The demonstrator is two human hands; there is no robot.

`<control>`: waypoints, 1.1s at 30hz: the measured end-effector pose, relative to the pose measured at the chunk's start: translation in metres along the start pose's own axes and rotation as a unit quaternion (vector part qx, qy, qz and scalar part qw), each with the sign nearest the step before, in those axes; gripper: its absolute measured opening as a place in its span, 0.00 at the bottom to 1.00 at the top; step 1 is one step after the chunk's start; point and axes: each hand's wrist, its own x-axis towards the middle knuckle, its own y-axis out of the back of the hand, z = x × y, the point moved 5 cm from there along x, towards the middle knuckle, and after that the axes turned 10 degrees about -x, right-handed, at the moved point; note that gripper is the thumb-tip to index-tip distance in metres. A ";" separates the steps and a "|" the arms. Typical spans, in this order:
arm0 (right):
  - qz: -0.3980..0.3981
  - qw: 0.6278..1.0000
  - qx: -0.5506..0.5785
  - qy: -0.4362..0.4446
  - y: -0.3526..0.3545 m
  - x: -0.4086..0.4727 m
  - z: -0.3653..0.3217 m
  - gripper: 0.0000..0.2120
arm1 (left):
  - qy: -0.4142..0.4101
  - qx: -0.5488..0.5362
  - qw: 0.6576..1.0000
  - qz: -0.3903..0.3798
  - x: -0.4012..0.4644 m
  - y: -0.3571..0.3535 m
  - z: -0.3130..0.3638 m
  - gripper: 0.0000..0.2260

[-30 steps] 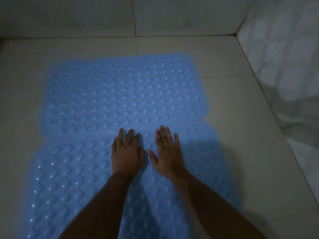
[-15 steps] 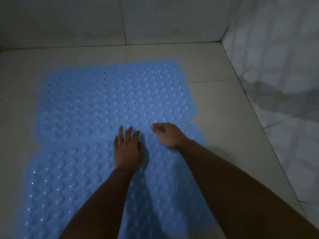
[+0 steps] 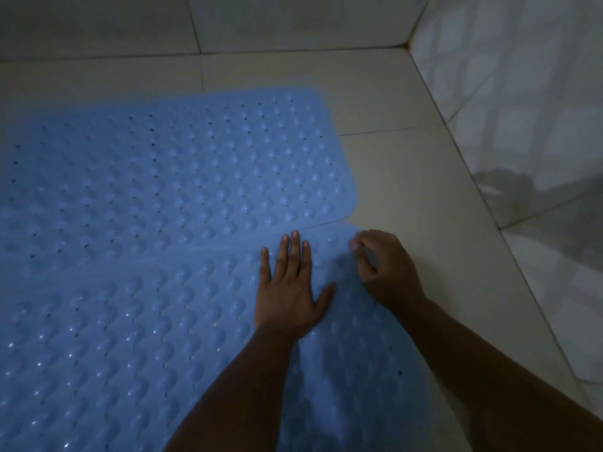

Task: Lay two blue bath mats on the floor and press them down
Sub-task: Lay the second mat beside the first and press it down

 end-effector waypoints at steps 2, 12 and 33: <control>-0.013 1.000 -0.021 0.001 -0.003 -0.007 0.006 0.19 | 0.015 -0.022 0.999 -0.040 0.003 0.001 0.000 0.45; -0.189 0.965 -0.132 0.123 -0.046 -0.014 -0.065 0.35 | 0.039 -0.069 0.995 -0.063 0.022 0.082 -0.022 0.23; -0.144 0.989 -0.016 0.011 0.000 0.002 -0.037 0.28 | 0.072 -0.091 0.992 0.044 -0.017 0.085 -0.018 0.24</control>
